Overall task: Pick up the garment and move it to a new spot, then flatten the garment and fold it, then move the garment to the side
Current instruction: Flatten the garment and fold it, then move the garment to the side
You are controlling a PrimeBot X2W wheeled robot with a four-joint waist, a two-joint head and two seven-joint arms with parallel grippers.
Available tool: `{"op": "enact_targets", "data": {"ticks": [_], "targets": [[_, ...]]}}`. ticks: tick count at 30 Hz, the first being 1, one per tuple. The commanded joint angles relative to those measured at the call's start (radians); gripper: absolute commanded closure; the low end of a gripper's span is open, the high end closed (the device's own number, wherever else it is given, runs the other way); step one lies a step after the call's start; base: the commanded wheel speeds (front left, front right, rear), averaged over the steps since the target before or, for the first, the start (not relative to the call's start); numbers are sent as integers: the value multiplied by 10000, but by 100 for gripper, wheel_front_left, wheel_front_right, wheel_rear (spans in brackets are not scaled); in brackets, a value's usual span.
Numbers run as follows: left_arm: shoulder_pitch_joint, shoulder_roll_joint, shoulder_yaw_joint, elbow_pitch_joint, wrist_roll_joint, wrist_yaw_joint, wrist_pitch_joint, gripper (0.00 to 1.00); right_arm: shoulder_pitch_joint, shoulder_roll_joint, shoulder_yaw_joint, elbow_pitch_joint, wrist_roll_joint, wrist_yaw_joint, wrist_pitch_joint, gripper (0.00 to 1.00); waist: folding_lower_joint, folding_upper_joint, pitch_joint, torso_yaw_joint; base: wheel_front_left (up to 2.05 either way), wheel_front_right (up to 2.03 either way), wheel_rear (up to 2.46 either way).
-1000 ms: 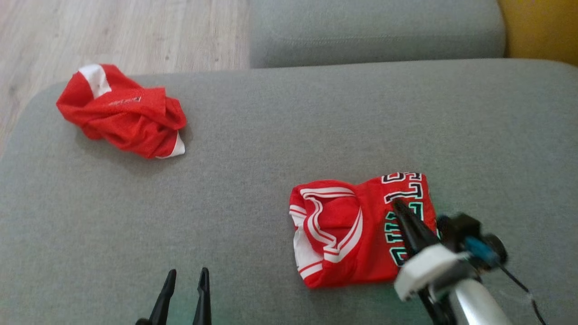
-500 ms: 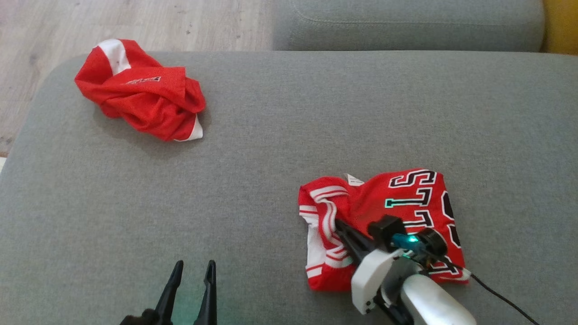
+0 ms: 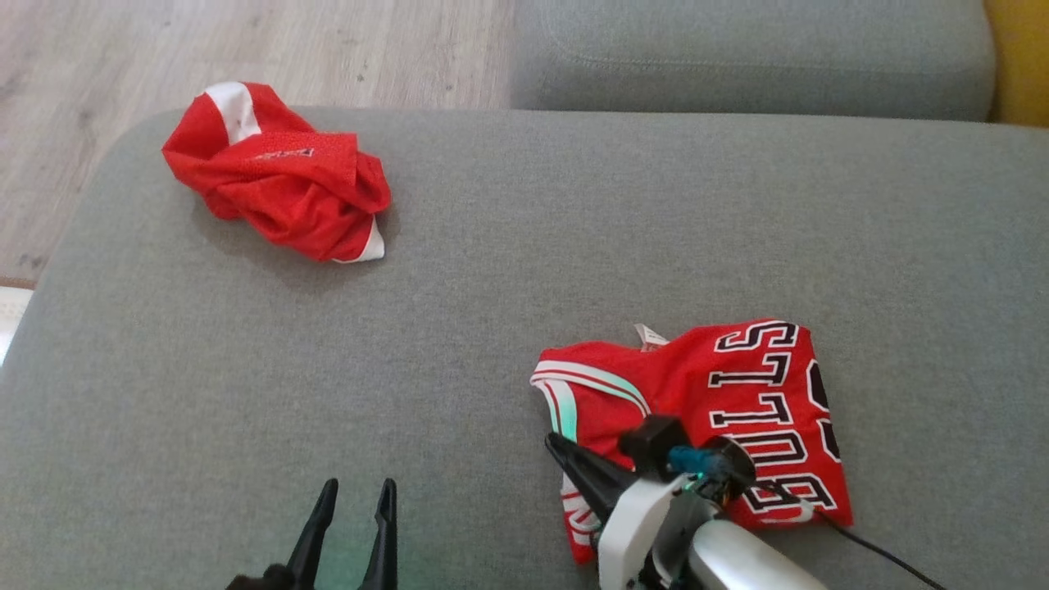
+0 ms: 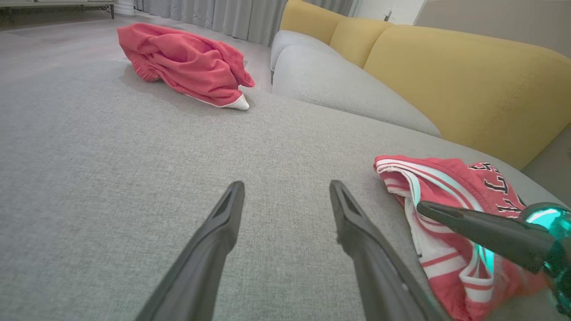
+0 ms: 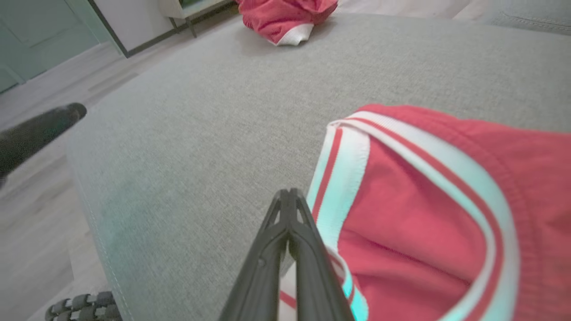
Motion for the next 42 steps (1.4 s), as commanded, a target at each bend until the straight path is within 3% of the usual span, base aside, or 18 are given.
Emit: {"op": "enact_targets", "data": {"ticks": [1,7,9,12,14,22,28,32,38,42], "targets": [[-294,-61,193,-235,60,-42,-95,0,-475,35,117,-379,222,-7,-260,100,0,0,-111,-51,0,0,0],[-193,-61,327,-264,94,-48,-95,0,-762,35,-365,-341,547,-7,-1018,100,0,0,-437,-420,0,0,0],[-143,-61,468,-351,72,-39,-95,0,-721,35,-703,-397,480,-7,-1178,75,0,0,-532,-590,0,0,0],[-65,-61,706,-520,40,2,-95,0,-565,35,-1487,-502,48,-7,-1317,55,0,0,-653,-879,0,0,0],[-37,-61,842,-647,10,41,-95,0,-382,35,-2238,-638,-498,-7,-1398,0,0,0,-705,-1046,0,0,0],[-59,-61,1070,-864,134,80,-95,0,1312,-66,-5641,-2030,-2437,-7,-1829,0,0,0,-842,-1394,0,0,0],[-80,-61,1194,-674,311,62,-95,0,2664,-285,-7382,-2561,-2722,-7,-2161,0,0,0,-880,-1431,0,0,0],[-104,-61,1236,-575,340,39,-95,0,2987,-290,-7621,-2208,-2599,-7,-2202,0,0,0,-866,-1403,0,0,0],[-109,-61,1297,-545,328,20,-95,0,2639,-248,-7064,-2126,-1785,-7,-1833,0,0,0,-818,-1385,0,0,0],[-127,-61,1315,-556,319,9,-95,0,2058,-524,-6183,-2538,-740,-7,-270,0,0,0,-740,-1374,0,0,0]]}}
